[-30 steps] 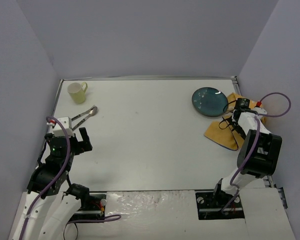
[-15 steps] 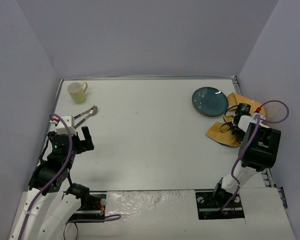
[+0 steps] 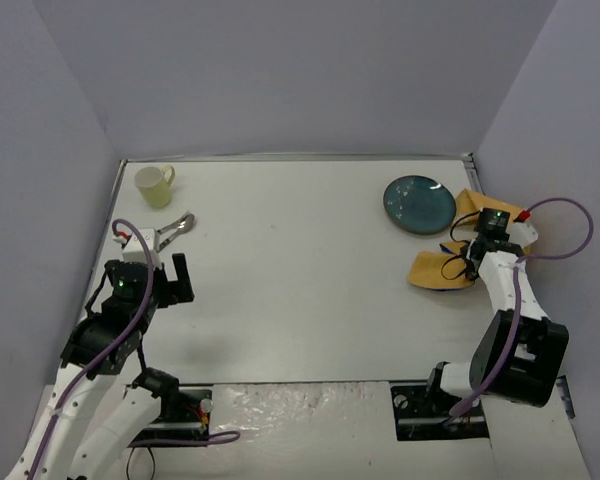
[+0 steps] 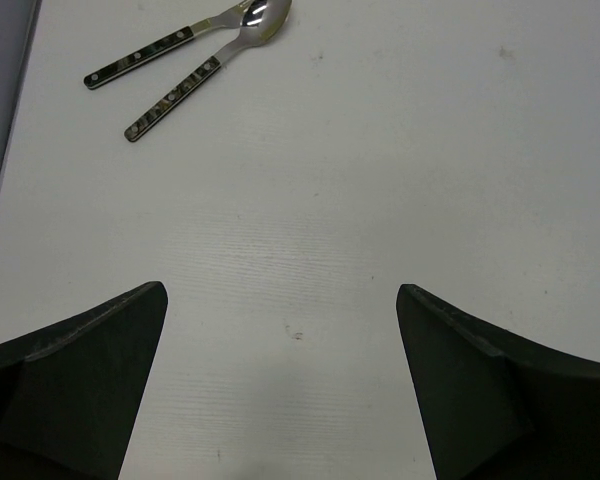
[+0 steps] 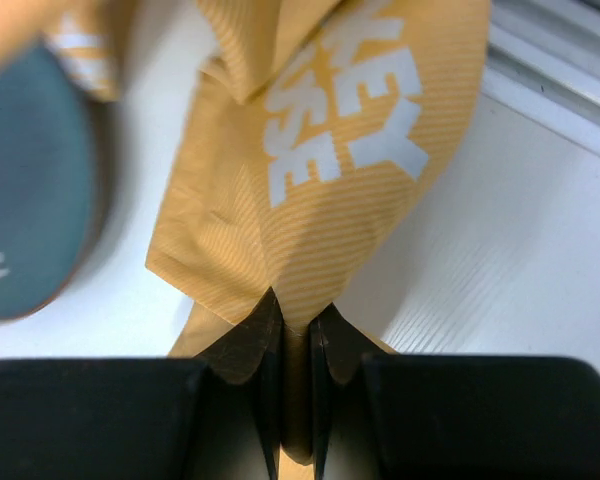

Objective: Set the dinner table for one person

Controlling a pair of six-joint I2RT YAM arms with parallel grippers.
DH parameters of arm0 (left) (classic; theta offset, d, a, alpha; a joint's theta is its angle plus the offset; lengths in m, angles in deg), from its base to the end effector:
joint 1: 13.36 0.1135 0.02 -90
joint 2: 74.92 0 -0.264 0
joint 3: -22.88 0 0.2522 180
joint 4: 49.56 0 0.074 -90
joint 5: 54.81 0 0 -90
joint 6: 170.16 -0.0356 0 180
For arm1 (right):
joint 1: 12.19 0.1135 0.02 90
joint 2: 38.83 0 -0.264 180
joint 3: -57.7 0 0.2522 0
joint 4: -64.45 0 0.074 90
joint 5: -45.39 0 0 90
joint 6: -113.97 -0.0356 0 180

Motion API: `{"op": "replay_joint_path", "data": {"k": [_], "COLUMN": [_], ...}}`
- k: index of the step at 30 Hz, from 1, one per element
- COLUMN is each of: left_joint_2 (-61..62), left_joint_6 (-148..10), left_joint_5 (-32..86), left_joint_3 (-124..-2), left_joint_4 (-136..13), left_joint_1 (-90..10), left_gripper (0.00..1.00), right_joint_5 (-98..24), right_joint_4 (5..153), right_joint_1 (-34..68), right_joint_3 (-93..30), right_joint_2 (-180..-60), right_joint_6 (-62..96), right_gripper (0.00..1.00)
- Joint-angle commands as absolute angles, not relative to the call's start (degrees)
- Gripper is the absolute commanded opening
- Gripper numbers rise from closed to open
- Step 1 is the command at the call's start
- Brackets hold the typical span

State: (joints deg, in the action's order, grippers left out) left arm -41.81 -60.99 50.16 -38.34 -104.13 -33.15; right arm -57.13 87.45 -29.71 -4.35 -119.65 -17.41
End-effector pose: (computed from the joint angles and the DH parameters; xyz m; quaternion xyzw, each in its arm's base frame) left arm 0.1145 -0.0314 0.3282 -0.0640 0.8433 -0.0697 0.5291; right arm 0.2816 -0.0970 0.2205 0.4849 0.7681 -0.0134 0.4179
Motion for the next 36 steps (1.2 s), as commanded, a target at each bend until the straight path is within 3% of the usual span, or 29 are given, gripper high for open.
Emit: {"op": "replay_joint_path", "data": {"k": [1, 10, 15, 22, 26, 30, 36], "left_joint_2": [-38.07, -31.76, -30.97, -30.43, -31.93, -33.67, -35.94], "left_joint_6": [-58.94, -58.18, -57.75, -57.83, -57.93, -58.73, -60.11], "left_joint_5": [48.25, 44.67, 44.59, 46.25, 48.2, 50.49, 52.49], "left_joint_3": [-44.81, -54.54, -56.43, -60.89, -63.56, -65.6, -65.12], "left_joint_4": [-103.83, -105.7, -107.09, -111.28, -113.33, -114.55, -114.82], "left_joint_1": [-34.12, -34.54, -34.45, -34.45, -34.36, -34.31, -34.35], "left_gripper": [0.97, 0.97, 0.97, 0.97, 0.97, 0.97, 0.97], "right_joint_5": [-58.86, -49.68, -41.4, -32.88, -25.51, -22.7, -27.95], "right_joint_4": [93.26, 96.96, 97.37, 98.16, 98.03, 96.31, 92.97], "right_joint_1": [-24.77, -8.83, 2.08, 23.22, 27.84, 29.2, 29.31], "right_joint_3": [-11.57, -30.36, -42.73, -69.09, -80.72, -77.73, -49.98], "right_joint_2": [-106.26, -103.07, -111.47, -130.07, -134.63, -132.61, -118.91], "right_joint_6": [-13.34, 1.57, 5.94, 11.97, 15.66, 17.83, 19.97], "right_gripper": [0.0, 0.0, 0.0, 0.0, 0.0, 0.0, 0.02]}}
